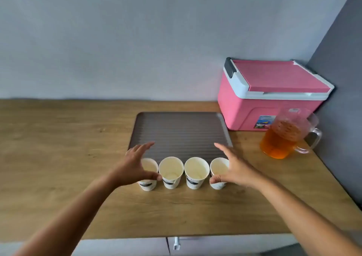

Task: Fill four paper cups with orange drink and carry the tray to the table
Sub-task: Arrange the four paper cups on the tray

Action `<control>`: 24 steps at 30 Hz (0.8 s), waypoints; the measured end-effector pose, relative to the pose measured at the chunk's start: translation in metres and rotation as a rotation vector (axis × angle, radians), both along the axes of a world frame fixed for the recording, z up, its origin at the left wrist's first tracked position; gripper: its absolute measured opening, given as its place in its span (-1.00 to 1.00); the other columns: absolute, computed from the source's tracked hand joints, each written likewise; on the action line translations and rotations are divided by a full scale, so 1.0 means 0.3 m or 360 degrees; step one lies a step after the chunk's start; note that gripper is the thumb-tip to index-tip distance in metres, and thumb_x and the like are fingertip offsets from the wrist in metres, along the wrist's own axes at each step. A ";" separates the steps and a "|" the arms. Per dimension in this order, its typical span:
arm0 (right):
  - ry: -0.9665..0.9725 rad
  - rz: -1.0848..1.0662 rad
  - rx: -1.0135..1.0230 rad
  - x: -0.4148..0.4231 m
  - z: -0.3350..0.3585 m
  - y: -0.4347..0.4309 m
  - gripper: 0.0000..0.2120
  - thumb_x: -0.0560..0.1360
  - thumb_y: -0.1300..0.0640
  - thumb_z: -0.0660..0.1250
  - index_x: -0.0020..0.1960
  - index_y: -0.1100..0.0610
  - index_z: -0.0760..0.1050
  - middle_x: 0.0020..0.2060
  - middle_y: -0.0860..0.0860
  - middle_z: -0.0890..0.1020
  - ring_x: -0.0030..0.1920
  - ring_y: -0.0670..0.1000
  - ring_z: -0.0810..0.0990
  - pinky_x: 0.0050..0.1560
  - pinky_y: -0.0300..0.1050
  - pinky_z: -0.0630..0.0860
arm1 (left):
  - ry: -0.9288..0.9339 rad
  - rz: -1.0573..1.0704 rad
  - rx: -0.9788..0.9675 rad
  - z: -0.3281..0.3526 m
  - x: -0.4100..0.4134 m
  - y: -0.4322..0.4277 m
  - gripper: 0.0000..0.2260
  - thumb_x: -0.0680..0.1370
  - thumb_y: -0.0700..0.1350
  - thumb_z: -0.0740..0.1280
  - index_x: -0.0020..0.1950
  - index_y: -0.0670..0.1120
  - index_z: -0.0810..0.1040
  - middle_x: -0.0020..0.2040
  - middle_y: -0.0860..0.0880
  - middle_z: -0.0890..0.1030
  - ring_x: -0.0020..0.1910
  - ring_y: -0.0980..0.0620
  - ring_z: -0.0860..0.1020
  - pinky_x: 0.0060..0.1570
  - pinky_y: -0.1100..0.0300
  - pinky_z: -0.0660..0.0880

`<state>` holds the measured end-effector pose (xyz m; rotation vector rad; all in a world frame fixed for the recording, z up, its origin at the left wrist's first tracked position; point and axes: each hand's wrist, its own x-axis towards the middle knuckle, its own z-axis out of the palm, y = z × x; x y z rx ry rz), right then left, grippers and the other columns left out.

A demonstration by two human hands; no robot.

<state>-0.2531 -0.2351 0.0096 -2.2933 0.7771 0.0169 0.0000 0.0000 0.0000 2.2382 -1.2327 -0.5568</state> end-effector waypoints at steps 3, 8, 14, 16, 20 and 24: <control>0.0030 -0.0056 0.0021 -0.024 -0.044 -0.004 0.28 -0.04 -0.38 0.56 0.54 -0.21 0.03 0.52 -0.09 0.20 0.51 -0.06 0.20 0.50 0.05 0.20 | 0.0019 0.0049 0.0045 -0.060 -0.001 0.027 0.26 -0.12 0.60 0.34 0.52 0.16 0.18 0.45 -0.02 0.33 0.44 -0.06 0.28 0.43 -0.04 0.25; -0.0137 -0.0228 0.0166 -0.060 -0.114 0.004 0.11 0.05 -0.22 0.58 0.50 -0.24 0.13 0.47 -0.12 0.30 0.41 -0.10 0.33 0.41 -0.09 0.31 | 0.0117 0.0125 -0.0096 -0.142 0.004 0.064 0.03 0.04 0.32 0.58 0.43 0.27 0.20 0.40 0.00 0.35 0.37 -0.02 0.35 0.37 0.01 0.31; -0.0283 -0.0393 0.0230 -0.076 -0.168 0.043 -0.13 0.19 -0.11 0.56 0.39 -0.32 0.20 0.29 -0.12 0.46 0.25 -0.06 0.48 0.26 -0.10 0.42 | 0.0144 0.0104 -0.0252 -0.184 0.004 0.085 -0.18 0.19 0.17 0.56 0.34 0.34 0.22 0.37 0.06 0.42 0.33 0.05 0.39 0.32 0.07 0.34; -0.0326 -0.0423 0.0233 -0.077 -0.175 0.055 -0.16 0.25 -0.03 0.59 0.37 -0.35 0.20 0.26 -0.13 0.48 0.21 -0.06 0.50 0.22 -0.13 0.43 | 0.0145 0.0093 -0.0276 -0.184 0.007 0.091 -0.18 0.24 0.03 0.62 0.33 0.35 0.22 0.35 0.07 0.43 0.31 0.05 0.40 0.30 0.06 0.36; -0.0360 -0.0515 0.0196 -0.088 -0.167 0.060 -0.20 0.28 0.06 0.61 0.35 -0.23 0.23 0.14 -0.25 0.49 0.15 -0.06 0.52 0.16 -0.12 0.46 | 0.0189 0.0121 -0.0332 -0.173 0.031 0.104 -0.19 0.24 -0.11 0.64 0.31 0.24 0.25 0.25 0.11 0.45 0.16 0.07 0.46 0.12 0.22 0.37; -0.0436 -0.0632 0.0158 -0.078 -0.134 0.039 -0.26 0.28 0.08 0.60 0.31 -0.19 0.28 0.12 -0.23 0.52 0.13 -0.08 0.53 0.14 -0.07 0.49 | 0.0239 0.0134 -0.0410 -0.142 0.083 0.100 -0.30 0.24 -0.15 0.65 0.15 0.28 0.32 0.13 0.22 0.48 0.07 0.18 0.50 -0.03 0.32 0.40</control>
